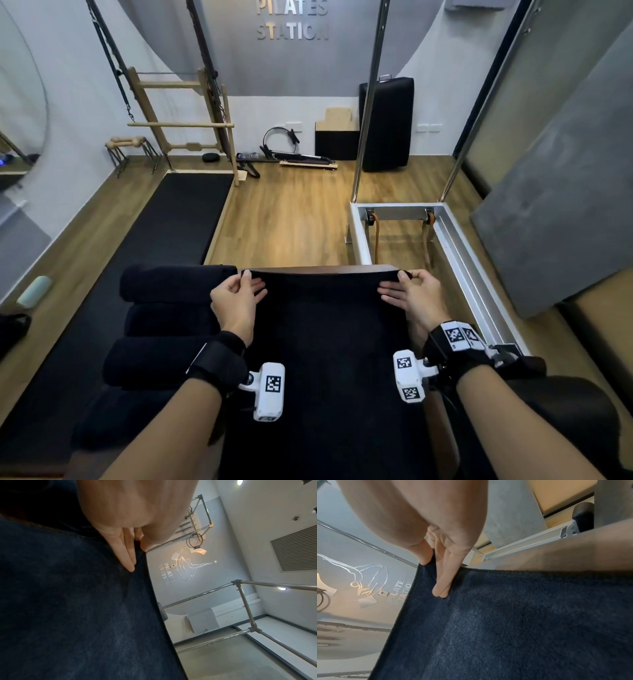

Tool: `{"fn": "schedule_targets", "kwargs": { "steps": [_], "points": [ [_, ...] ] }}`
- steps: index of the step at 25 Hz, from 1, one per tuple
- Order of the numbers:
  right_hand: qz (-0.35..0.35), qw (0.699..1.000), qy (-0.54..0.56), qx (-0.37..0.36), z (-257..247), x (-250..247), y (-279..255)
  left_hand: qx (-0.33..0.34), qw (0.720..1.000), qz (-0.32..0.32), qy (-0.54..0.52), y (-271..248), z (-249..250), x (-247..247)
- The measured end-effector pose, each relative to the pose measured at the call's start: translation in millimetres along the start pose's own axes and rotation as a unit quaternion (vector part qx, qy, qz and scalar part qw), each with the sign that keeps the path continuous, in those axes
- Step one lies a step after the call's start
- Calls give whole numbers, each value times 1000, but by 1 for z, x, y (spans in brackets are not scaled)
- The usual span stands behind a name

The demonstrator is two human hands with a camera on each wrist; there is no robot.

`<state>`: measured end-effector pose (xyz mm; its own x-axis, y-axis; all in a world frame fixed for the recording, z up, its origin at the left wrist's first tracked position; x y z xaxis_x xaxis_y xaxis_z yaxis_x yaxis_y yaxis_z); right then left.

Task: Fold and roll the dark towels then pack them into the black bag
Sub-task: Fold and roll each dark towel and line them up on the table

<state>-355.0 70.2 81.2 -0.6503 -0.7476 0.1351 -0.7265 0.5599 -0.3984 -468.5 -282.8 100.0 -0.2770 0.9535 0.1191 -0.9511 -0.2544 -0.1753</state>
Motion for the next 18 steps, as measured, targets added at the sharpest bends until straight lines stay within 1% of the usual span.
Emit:
{"fn": "schedule_targets", "kwargs": {
  "steps": [4, 7, 8, 10, 12, 13, 15, 18],
  "points": [
    [0, 999, -10, 39, 5, 15, 40, -18, 998, 44, 31, 24, -13, 19],
    [10, 999, -16, 47, 9, 19, 53, -41, 995, 58, 70, 32, -23, 26],
    [10, 999, -14, 47, 9, 20, 53, -53, 995, 51, 74, 32, -26, 29],
    [-5, 999, -2, 42, 9, 19, 49, -59, 994, -7, 96, 29, -32, 35],
    [-34, 999, 9, 32, 10, 15, 40, -45, 988, -89, 119, 18, -34, 40],
    [-46, 999, 12, 25, 9, 13, 33, -37, 986, -118, 115, 10, -33, 41],
    [-57, 998, 12, 13, 9, 9, 16, -12, 981, -150, 120, -4, -31, 38],
    [-48, 999, -14, 15, 17, 2, -20, 38, 965, -175, 190, -37, -23, 17]
  ]
}}
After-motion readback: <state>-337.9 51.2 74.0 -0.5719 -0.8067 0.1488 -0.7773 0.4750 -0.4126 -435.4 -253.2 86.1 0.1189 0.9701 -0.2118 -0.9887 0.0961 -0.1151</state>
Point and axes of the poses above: each hand's wrist, its own y-axis towards the middle knuckle, its own x-axis out of the palm, z = x × y, the point moved 6 cm from there along y, towards the middle knuckle, and after that the axes turned 5 degrees about x, right-handed, at the moved point
